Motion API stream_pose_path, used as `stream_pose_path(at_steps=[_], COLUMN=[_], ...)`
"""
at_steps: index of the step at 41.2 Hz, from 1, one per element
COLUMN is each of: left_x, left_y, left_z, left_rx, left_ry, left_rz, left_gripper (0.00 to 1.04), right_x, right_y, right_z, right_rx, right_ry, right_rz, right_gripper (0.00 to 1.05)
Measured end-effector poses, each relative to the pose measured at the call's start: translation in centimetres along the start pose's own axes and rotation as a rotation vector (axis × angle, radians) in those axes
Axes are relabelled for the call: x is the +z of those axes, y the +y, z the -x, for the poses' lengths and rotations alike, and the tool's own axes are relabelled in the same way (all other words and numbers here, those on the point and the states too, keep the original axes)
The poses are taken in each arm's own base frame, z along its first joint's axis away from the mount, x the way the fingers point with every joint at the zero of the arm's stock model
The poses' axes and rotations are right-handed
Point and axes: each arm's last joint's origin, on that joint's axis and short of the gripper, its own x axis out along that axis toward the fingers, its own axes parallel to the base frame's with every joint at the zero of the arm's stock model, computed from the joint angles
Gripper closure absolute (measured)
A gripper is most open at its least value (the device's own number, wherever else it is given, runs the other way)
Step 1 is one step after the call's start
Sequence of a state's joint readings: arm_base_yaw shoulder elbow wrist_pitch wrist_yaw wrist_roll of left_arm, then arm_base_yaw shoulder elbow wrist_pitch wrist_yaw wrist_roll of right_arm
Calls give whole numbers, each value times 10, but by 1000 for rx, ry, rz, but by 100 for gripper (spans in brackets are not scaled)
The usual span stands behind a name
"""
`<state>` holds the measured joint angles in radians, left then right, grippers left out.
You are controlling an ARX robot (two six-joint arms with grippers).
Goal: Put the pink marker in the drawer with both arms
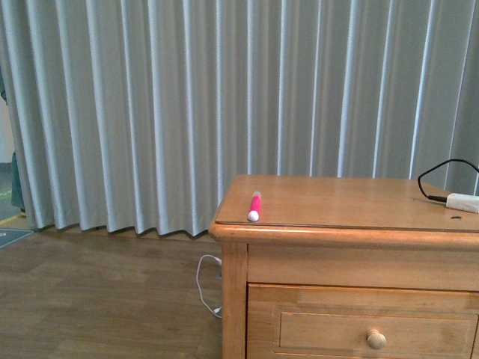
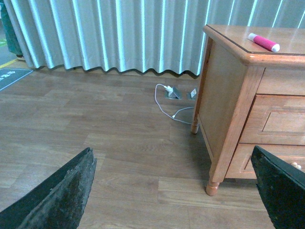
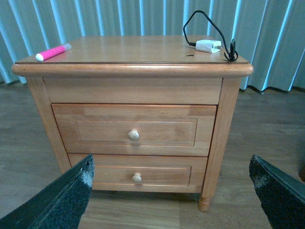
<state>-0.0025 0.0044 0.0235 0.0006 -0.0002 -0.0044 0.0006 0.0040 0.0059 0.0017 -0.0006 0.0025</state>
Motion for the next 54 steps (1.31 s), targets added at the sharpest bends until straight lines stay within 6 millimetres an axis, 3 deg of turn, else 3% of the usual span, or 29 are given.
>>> stream_pose_path(at_steps=[33, 37, 40, 47, 54], left_x=[0, 0, 0, 0, 0], left_y=[0, 0, 0, 0, 0], left_z=[0, 0, 0, 0, 0], left_rx=[0, 0, 0, 0, 0], left_ry=[0, 0, 0, 0, 0], left_rz=[0, 0, 0, 0, 0], left_gripper=[6, 6, 6, 6, 6], right_x=[0, 0, -5, 1, 5], right_y=[0, 2, 3, 6, 18], right_z=[0, -2, -11, -38, -92], right_rx=[0, 45, 53, 50, 58], right_ry=[1, 285, 418, 412, 408], right_rz=[0, -65, -85, -91, -96], right_gripper=[9, 9, 9, 9, 9])
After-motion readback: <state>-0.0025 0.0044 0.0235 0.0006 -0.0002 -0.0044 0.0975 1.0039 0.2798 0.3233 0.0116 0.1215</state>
